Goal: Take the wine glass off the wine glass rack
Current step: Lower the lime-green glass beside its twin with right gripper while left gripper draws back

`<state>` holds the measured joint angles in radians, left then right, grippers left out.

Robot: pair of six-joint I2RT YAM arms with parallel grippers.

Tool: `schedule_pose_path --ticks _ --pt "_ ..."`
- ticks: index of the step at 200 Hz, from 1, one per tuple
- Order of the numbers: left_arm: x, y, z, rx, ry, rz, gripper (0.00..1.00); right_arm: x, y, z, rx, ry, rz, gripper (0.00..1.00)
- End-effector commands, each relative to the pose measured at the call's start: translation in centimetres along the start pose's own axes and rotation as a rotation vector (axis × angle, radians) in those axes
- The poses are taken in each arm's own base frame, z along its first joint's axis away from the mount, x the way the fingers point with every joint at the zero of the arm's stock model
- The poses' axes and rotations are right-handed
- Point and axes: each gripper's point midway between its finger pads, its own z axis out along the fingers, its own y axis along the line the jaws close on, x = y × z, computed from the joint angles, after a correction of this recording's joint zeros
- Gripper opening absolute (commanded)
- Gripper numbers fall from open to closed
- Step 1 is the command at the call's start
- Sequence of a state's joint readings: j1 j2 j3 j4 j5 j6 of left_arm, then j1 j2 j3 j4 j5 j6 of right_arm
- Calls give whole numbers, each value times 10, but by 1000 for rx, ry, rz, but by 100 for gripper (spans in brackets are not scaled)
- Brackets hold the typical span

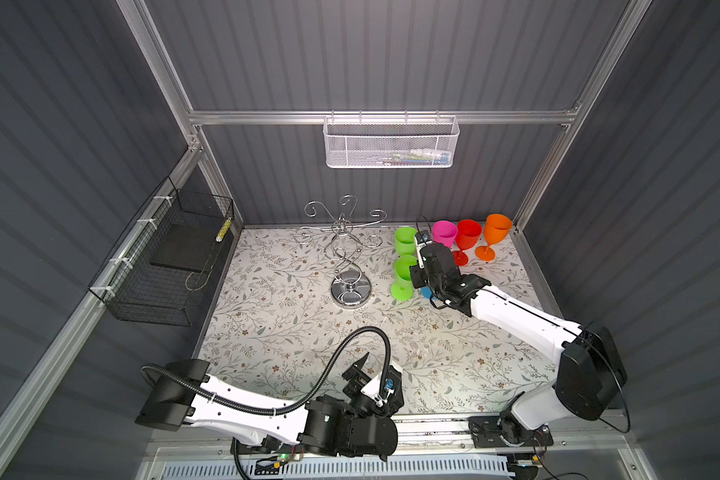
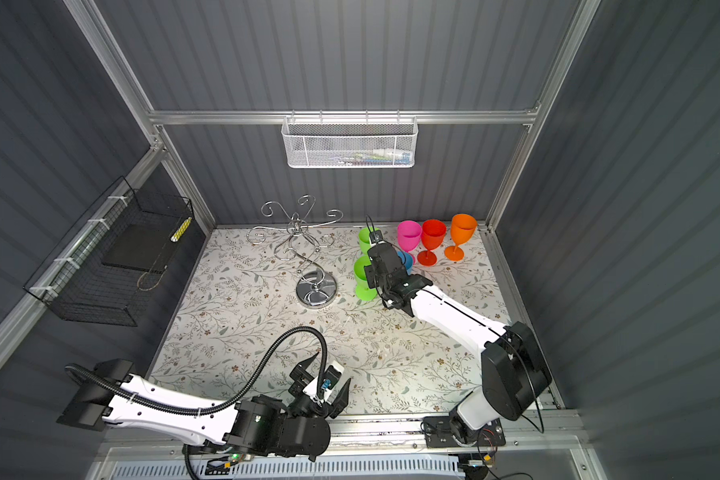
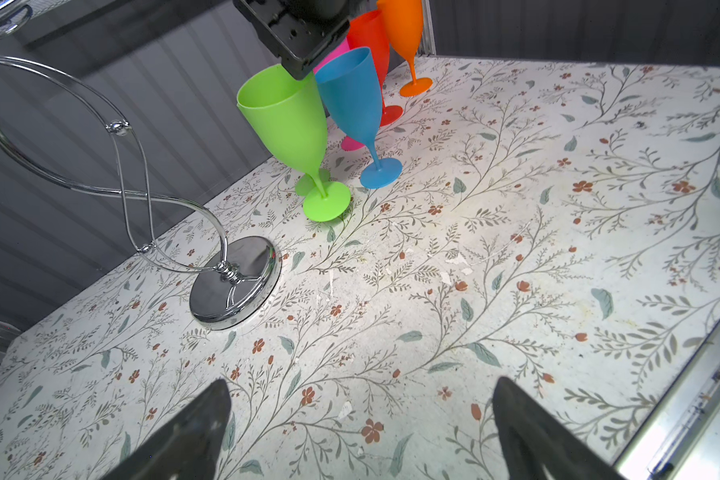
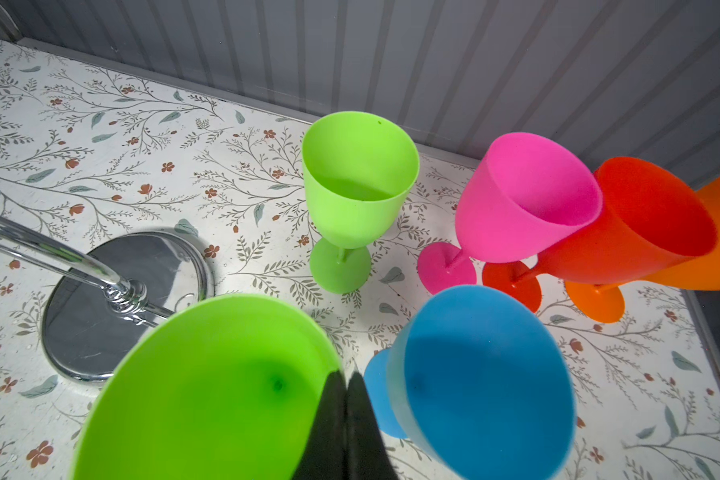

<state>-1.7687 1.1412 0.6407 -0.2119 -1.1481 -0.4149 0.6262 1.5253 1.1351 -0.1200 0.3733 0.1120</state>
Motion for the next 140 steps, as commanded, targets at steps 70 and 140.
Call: schedule_pose_path --ticks 70,140 --pt "-8 29 -12 -64 -36 -71 98 34 2 7 -11 76 -7 0" --pt "-15 47 -19 -102 -55 -81 98 30 1 3 -13 69 -15 40"
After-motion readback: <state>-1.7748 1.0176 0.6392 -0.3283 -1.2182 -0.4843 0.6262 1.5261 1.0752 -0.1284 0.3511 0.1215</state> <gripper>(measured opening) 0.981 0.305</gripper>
